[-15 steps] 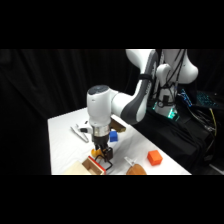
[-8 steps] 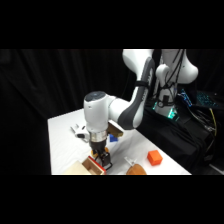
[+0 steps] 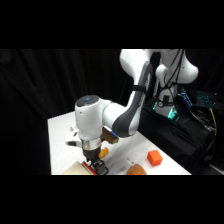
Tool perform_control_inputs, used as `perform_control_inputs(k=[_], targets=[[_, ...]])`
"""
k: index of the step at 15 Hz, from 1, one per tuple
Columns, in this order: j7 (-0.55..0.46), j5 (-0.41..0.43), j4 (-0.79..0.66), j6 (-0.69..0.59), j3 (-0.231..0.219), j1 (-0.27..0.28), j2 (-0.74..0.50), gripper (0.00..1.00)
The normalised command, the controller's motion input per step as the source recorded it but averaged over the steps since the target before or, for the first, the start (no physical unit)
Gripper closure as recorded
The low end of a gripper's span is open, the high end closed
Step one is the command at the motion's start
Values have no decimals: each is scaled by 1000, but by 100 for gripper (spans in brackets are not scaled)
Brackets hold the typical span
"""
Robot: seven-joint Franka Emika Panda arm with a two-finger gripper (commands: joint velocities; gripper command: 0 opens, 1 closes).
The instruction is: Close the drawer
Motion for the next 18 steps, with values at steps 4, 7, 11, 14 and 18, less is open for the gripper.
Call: perform_control_inputs(k=[4,7,11,14,18], targets=[[-68,-30,461,-173,-63,114,204,0],[-44,-46,349,-173,-79,105,108,0],[13,-86,63,-316,-129,77,-149,0],[6,-91,-152,-373,-89,31,-356,0],[28,-42,-303,-335,-19,-8,-499,0]])
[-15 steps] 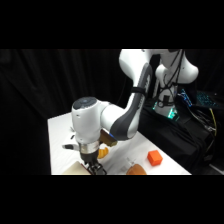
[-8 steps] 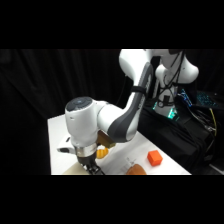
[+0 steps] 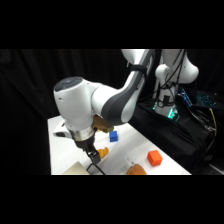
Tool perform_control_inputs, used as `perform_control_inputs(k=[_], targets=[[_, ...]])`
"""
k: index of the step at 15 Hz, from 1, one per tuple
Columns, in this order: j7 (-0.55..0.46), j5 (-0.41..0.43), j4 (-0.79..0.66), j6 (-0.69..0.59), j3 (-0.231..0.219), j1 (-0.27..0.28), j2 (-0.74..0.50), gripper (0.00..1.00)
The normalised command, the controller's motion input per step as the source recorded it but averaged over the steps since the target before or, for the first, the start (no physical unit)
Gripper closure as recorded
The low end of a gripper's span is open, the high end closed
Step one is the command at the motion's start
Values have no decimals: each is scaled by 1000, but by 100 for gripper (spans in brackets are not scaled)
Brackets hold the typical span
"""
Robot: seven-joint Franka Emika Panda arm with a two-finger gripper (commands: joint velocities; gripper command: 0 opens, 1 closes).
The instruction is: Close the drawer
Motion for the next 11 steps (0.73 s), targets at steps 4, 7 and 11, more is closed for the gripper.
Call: perform_control_inputs(k=[4,7,11], targets=[[44,36,-394,-272,28,-52,-592,0],[57,92,-420,-207,55,-68,-573,0],[177,27,-369,-210,27,-34,-458,0]])
